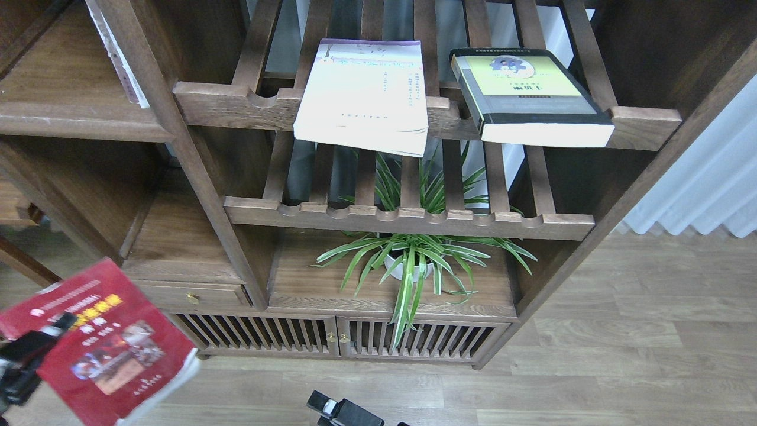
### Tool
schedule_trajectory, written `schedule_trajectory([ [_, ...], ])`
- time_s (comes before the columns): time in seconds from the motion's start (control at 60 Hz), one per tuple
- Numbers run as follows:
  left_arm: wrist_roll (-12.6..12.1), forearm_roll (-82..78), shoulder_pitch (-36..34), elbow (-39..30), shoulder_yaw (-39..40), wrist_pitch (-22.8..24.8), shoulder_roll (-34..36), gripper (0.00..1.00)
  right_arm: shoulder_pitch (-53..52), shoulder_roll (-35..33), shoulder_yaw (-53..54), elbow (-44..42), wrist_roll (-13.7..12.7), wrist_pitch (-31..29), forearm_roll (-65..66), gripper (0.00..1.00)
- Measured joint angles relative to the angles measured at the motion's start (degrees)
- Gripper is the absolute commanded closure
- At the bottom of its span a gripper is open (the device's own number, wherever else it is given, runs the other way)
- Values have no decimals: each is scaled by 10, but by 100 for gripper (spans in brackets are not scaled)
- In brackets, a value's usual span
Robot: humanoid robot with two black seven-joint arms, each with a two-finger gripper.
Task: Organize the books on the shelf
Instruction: 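Carry the red book with the left gripper toward the side shelf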
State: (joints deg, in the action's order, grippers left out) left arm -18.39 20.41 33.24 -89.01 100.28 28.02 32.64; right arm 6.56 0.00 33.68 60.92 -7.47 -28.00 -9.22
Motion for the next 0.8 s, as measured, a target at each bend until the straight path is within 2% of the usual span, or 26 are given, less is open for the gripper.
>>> schedule_trajectory([
  [0.35,-10,-44,4,-8,200,0,88,94,0,0,-3,-17,-2,0,2,1],
  [0.467,-12,-83,-16,-8,240,0,109,94,0,0,-3,-18,-2,0,3,1],
  [0.567,-27,-130,-70,-1,246,0,118,94,1,0,-3,-19,-2,0,6,1],
  [0.6,-39,-161,-110,2,246,0,119,94,2,0,-3,-19,-2,0,8,1],
  [0.8,-56,-264,-236,5,248,0,120,93,6,0,-3,-19,-2,0,10,1],
])
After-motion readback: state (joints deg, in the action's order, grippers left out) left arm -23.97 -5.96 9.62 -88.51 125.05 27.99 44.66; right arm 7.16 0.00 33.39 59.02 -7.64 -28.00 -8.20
